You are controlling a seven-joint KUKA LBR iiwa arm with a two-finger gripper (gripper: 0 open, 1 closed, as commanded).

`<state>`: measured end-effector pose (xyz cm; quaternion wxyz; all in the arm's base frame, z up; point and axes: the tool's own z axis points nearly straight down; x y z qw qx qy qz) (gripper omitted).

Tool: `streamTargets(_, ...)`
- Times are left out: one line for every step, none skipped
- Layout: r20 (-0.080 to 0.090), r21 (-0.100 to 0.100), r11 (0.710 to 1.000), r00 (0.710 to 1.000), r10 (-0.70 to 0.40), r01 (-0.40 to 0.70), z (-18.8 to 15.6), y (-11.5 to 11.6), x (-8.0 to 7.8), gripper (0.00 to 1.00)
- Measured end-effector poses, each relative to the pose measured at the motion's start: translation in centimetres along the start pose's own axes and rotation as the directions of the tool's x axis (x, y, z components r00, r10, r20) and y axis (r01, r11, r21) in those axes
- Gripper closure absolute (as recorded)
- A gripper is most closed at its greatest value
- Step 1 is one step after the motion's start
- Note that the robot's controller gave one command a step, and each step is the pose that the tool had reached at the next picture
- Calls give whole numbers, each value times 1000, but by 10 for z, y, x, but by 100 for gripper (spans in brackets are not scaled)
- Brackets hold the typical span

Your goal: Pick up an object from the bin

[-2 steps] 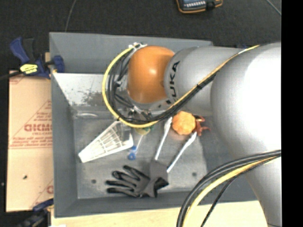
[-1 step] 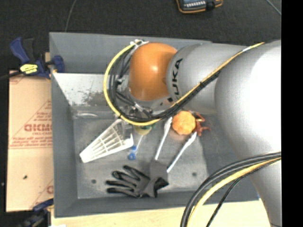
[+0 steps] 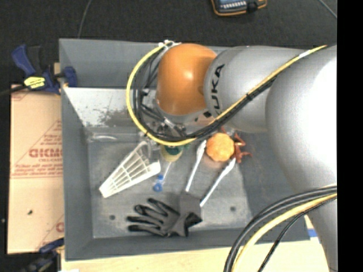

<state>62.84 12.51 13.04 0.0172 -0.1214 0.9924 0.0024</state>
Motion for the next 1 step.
streamTargets(5,1,1000,1000,0,0,-18,0,-2,100)
